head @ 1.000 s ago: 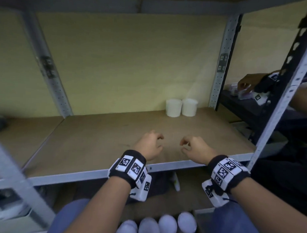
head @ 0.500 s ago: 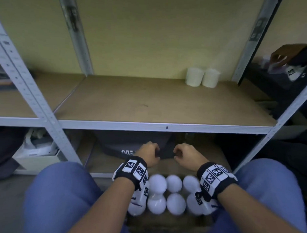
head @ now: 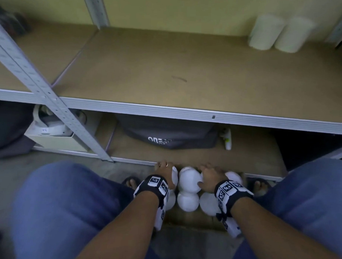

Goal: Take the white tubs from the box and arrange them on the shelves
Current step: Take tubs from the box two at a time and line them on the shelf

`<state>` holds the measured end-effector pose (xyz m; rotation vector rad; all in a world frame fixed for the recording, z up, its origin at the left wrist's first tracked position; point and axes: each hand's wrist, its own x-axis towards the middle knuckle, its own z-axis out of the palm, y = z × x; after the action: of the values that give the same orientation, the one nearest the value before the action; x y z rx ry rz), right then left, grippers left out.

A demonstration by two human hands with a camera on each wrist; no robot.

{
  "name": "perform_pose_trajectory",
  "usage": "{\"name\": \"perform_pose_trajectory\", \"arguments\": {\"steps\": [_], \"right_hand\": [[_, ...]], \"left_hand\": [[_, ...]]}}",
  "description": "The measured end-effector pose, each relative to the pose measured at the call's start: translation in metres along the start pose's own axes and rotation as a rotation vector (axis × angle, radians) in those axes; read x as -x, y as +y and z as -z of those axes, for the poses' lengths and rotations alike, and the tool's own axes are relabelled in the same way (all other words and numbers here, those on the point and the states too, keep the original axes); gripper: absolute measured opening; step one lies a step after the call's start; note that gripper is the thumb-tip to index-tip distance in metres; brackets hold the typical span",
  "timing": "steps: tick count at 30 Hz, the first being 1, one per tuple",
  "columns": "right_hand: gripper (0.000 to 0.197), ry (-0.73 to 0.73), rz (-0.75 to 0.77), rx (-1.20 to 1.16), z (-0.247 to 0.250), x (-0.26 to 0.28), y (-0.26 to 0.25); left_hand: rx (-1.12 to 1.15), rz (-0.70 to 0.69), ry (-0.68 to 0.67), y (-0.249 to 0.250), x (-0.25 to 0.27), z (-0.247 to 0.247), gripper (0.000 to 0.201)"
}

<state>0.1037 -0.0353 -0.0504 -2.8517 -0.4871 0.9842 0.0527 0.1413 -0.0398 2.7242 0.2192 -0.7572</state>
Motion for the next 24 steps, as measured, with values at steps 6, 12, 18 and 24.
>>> {"name": "perform_pose_trajectory", "arguments": {"steps": [6,12,18,24], "right_hand": [[0.088,-0.097,0.038,0.057,-0.022,-0.025,-0.014],[0.102,-0.169,0.022,0.081,-0.033,-0.039,-0.027],[0.096,-0.127,-0.031,0.033,-0.036,-0.039,-0.034],[0.095,-0.112,-0.026,0.022,-0.021,-0.03,-0.035]], "left_hand": [[-0.047,0.084,-0.104,-0.007,-0.019,-0.022,0.097],[-0.062,0.096,-0.151,-0.015,-0.035,-0.035,0.099],[-0.007,0.111,-0.168,-0.017,-0.04,-0.038,0.099],[-0.021,0.104,-0.202,-0.01,-0.034,-0.023,0.102]]}}
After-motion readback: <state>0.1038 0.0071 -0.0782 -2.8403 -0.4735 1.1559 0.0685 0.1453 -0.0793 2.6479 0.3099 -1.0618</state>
